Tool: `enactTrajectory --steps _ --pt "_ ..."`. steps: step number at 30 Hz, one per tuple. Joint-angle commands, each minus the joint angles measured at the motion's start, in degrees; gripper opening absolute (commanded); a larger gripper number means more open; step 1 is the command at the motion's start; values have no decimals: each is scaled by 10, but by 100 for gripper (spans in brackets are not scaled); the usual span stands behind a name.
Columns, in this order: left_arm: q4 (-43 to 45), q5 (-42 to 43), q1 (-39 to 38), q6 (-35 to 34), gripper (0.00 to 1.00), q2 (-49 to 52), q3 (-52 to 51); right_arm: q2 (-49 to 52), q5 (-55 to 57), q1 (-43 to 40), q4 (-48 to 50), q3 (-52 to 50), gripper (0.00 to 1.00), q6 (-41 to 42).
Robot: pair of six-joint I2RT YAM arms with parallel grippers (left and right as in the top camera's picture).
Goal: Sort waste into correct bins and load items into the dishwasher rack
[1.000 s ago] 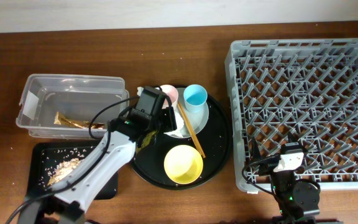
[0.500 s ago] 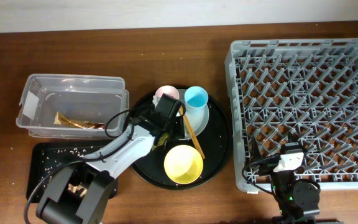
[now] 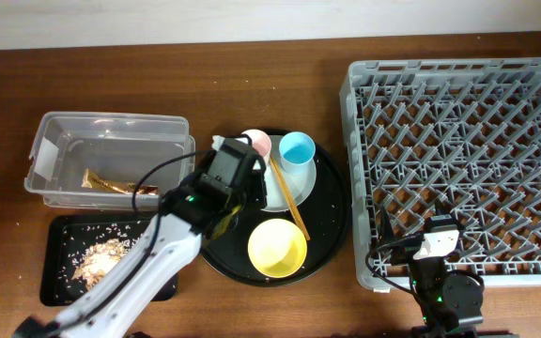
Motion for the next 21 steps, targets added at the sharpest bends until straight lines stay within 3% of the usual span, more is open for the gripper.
enactTrajectory --steps 1,7,13,14,15,16,18,21 --pt "-42 -11 40 8 0 -78 1 -3 3 -2 -4 -3 98 0" --pt "-75 -107 214 10 1 -104 1 -3 3 -2 -4 -3 98 0" --pt "-51 -107 303 10 2 10 1 -3 3 -2 -4 -3 98 0" --pt "-40 -107 309 10 25 18 1 -3 3 -2 -4 -3 98 0" --pt "-36 -107 309 10 58 17 1 -3 3 -2 -4 -3 98 0" --pt "-30 -107 309 10 78 17 1 -3 3 -2 -4 -3 98 0" --pt "-13 -107 309 42 98 17 1 -3 3 -2 -4 -3 98 0" --pt "21 -107 309 74 99 14 1 -3 3 -2 -4 -3 98 0"
